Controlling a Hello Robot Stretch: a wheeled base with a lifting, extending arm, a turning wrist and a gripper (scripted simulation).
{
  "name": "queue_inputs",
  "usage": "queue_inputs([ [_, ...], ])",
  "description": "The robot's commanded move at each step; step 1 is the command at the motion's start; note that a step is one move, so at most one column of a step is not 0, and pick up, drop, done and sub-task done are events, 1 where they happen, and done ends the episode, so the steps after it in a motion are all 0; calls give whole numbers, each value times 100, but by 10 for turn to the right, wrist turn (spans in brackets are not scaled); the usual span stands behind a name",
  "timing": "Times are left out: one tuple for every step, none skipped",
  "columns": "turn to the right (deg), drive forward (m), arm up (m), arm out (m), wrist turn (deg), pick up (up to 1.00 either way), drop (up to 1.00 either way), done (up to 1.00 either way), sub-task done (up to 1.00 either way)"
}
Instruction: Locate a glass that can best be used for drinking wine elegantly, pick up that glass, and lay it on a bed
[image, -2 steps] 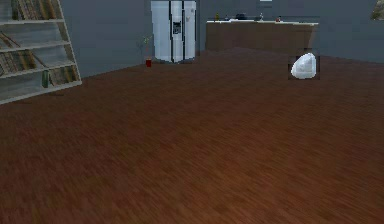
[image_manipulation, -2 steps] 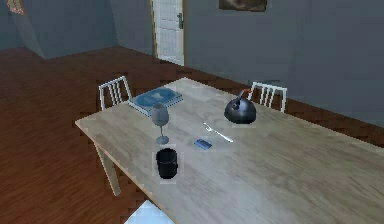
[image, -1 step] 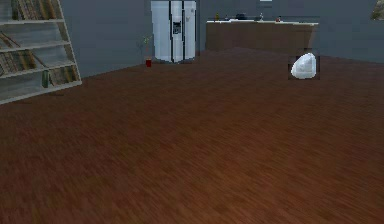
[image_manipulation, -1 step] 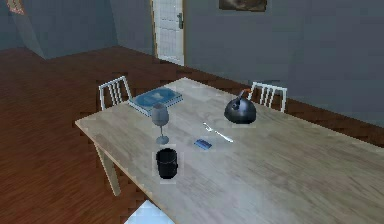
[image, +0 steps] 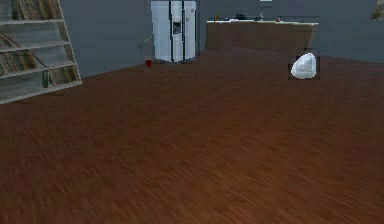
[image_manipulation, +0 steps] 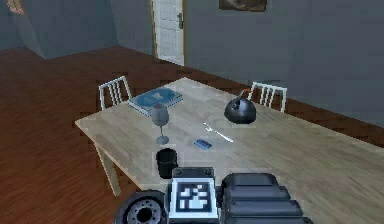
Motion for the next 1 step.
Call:
queue_inputs([
  [0, 0, 0, 50, 0, 0, 0, 0, 0],
])
